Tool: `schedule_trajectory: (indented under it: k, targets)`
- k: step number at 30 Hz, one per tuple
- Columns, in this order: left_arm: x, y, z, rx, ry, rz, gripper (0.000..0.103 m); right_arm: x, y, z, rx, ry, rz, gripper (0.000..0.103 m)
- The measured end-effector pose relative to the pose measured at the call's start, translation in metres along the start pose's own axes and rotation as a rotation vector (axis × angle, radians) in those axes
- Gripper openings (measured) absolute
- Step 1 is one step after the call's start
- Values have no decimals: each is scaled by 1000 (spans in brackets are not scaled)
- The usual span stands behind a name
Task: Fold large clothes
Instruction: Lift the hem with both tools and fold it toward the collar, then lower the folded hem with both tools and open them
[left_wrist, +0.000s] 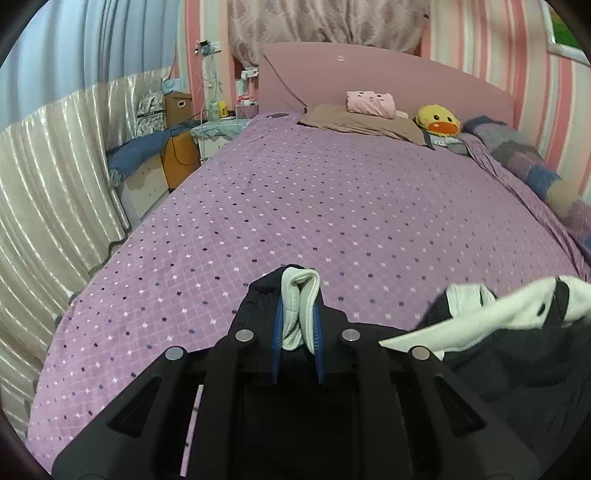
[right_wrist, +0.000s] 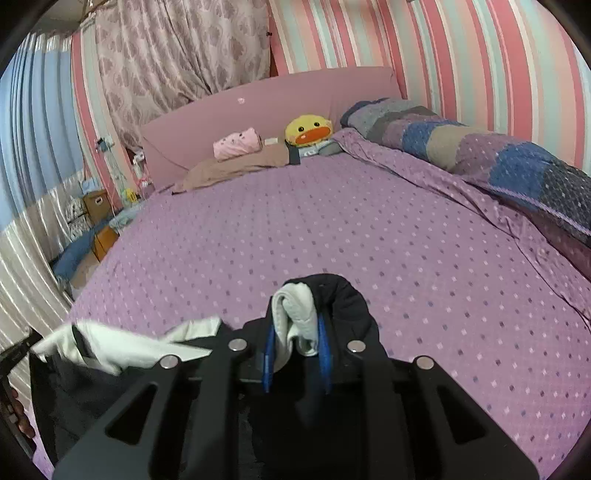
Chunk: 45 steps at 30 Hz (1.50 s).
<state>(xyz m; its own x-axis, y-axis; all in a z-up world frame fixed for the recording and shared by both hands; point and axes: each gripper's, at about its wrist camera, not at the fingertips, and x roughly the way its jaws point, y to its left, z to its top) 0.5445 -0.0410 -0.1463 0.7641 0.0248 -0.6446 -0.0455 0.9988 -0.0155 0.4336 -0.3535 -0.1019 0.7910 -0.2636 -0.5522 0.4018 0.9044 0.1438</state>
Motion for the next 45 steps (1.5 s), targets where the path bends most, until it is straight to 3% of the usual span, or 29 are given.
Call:
schedule_trajectory:
  k: [3, 9, 12, 14, 15, 16, 17, 19, 22, 25, 29, 30, 32, 34, 35, 36, 37, 40, 45]
  targets:
    - [24, -5, 3, 6, 15, 31, 13, 24, 10, 0, -40, 27, -38, 19]
    - [66, -19, -19, 59, 78, 80, 13, 58, 10, -21, -51, 117, -59, 20]
    - [71, -25, -19, 79, 83, 85, 19, 59, 8, -24, -51, 150, -40, 29]
    - [65, -23, -19, 82, 78, 69, 29, 54, 5, -23, -28, 157, 7, 47]
    - [61, -24, -18, 87, 65, 63, 53, 48, 5, -23, -21, 151, 21, 64]
    - [56, -25, -18, 95, 42, 80, 87, 42, 4, -23, -22, 143, 30, 78]
    - [48, -26, -16, 102, 3, 96, 98, 35, 5, -23, -28, 134, 43, 80]
    - [35, -28, -17, 107, -17, 76, 100, 25, 7, -24, -50, 146, 56, 82]
    - [22, -29, -21, 117, 22, 30, 100, 21, 11, -35, -108, 225, 61, 83]
    - [8, -27, -47, 125, 92, -49, 100, 27, 11, -55, -170, 304, 59, 83]
    - [23, -30, -95, 149, 236, -127, 100, 46, 7, -83, -190, 389, 35, 84]
    - [29, -31, -102, 157, 243, -118, 100, 47, 8, -86, -194, 376, 32, 84]
    - [37, -36, -107, 172, 230, -99, 89, 49, 10, -88, -207, 360, 15, 81]
    - [40, -41, -104, 179, 227, -106, 53, 53, 12, -89, -223, 362, -12, 51]
    - [40, -45, -101, 186, 227, -112, 43, 55, 14, -88, -233, 359, -12, 44]
    - [39, -48, -100, 196, 223, -109, 23, 55, 17, -87, -247, 351, -14, 30]
    - [37, -53, -97, 214, 215, -95, 12, 54, 20, -86, -264, 341, -15, 17]
    - [30, -57, -88, 214, 202, -63, 2, 42, 27, -80, -308, 267, -54, 8]
    - [24, -47, -62, 117, 165, -101, 2, 31, 8, -48, -157, 177, -33, 4]
